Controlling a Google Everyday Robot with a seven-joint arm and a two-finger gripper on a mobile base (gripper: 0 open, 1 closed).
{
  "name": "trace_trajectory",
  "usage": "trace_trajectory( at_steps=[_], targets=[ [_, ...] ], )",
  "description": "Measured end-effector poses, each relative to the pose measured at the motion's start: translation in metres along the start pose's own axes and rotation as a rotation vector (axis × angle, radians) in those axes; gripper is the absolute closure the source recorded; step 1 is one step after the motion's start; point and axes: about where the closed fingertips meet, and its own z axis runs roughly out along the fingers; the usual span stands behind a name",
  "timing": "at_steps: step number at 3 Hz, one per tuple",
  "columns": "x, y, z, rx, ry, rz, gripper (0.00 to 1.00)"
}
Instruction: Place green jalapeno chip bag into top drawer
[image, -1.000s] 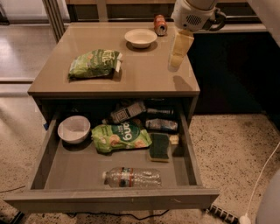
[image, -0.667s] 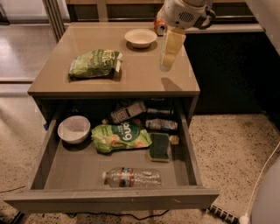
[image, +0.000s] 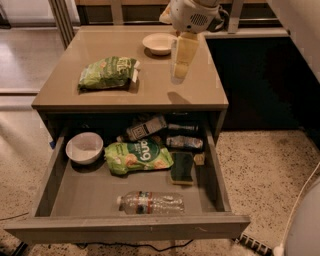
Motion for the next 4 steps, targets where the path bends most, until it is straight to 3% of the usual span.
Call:
trace_trajectory(
  at_steps=[1,2,3,4],
  targets=[
    [0.013,0.003,0.002,0.006,0.01,0.04,0.0],
    [0.025,-0.026,0.028,0.012,-0.029,0.072,0.0],
    [0.017,-0.094,0.05,0.063,-0.097,0.064,0.0],
    [0.014,-0.107,0.043,0.098,-0.111,0.061,0.0]
  ],
)
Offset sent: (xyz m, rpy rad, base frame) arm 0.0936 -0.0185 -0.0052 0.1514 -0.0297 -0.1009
